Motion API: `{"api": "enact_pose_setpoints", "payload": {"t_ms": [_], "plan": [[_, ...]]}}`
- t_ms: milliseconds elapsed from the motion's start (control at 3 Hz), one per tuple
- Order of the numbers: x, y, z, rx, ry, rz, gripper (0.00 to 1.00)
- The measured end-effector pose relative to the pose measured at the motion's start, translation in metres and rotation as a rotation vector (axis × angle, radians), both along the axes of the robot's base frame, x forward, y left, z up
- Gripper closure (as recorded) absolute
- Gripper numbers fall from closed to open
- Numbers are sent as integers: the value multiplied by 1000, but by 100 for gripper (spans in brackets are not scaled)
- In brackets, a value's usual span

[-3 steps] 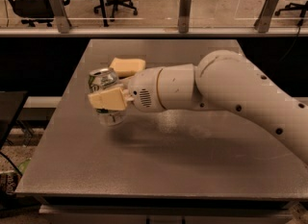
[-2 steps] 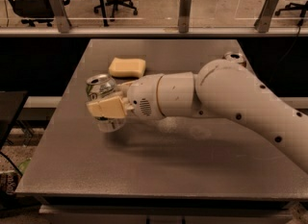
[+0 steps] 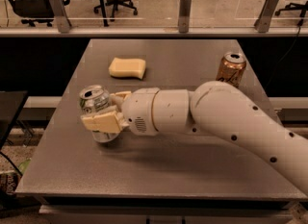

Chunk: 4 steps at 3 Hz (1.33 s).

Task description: Place 7up can upright

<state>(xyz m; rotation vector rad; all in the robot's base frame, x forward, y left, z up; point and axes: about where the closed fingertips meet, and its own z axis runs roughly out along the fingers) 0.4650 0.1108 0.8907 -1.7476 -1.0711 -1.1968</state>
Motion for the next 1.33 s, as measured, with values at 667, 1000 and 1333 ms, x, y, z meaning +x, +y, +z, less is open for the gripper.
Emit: {"api": "enact_pose_setpoints", "payload": {"t_ms": [667, 1000, 1333], "plan": [[-1, 3, -4, 60, -72, -25, 61], [-1, 0, -3, 76, -83, -30, 38], [-2, 1, -2, 78, -82, -29, 15]]}}
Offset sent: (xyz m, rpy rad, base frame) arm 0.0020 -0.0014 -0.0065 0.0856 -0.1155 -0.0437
